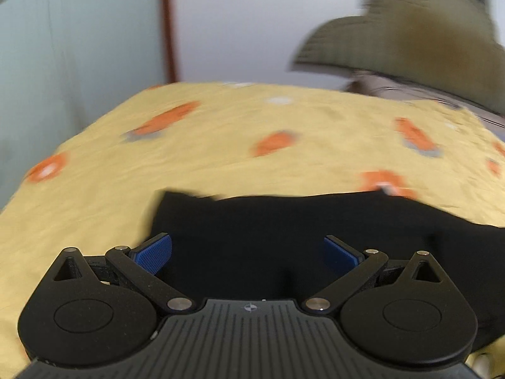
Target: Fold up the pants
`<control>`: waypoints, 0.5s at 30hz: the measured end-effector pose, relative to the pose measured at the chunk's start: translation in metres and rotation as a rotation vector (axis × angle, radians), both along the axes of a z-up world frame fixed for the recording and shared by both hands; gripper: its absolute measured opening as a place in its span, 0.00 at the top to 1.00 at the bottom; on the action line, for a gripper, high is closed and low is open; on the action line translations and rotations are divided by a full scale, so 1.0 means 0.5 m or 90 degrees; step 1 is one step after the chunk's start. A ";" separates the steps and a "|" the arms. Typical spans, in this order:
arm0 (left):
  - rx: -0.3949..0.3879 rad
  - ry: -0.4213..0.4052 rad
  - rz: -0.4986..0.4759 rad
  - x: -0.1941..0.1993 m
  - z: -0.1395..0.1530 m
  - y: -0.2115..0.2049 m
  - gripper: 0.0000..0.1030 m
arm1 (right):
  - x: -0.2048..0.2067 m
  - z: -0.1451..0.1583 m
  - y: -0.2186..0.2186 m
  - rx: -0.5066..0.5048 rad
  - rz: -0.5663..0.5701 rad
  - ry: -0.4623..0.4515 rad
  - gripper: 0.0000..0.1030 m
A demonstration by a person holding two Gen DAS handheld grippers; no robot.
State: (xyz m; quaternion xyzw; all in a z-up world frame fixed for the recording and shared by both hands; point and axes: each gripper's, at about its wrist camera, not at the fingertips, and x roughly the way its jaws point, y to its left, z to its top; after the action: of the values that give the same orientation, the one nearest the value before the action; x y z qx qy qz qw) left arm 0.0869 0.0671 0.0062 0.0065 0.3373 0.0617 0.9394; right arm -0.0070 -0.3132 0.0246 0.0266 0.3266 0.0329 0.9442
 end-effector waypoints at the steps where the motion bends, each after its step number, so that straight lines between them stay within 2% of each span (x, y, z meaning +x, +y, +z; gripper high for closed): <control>1: 0.006 0.002 0.024 -0.003 0.002 0.027 0.00 | 0.000 0.011 0.050 -0.008 0.048 -0.031 0.00; 3: 0.025 -0.005 0.086 -0.016 0.007 0.085 0.00 | 0.004 0.021 0.160 -0.038 0.143 -0.057 0.00; 5: 0.055 -0.007 0.137 -0.030 0.015 0.135 0.00 | 0.008 0.017 0.268 -0.091 0.207 -0.072 0.00; 7: 0.099 -0.009 0.186 -0.039 0.028 0.181 0.01 | 0.004 0.002 0.373 -0.178 0.266 -0.105 0.00; 11: 0.168 -0.039 0.278 -0.063 0.069 0.255 0.01 | -0.030 -0.033 0.544 -0.338 0.356 -0.226 0.01; 13: 0.145 -0.040 0.284 -0.067 0.082 0.279 0.01 | -0.039 -0.056 0.603 -0.379 0.403 -0.255 0.01; 15: 0.058 -0.010 0.234 -0.062 0.084 0.298 0.01 | -0.033 -0.080 0.658 -0.420 0.424 -0.251 0.01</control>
State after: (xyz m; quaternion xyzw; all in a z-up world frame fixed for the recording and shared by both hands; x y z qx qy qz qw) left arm 0.0561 0.2159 0.0481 -0.0132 0.3223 0.2475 0.9136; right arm -0.0233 0.0159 -0.0155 -0.3856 0.1258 0.2313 0.8843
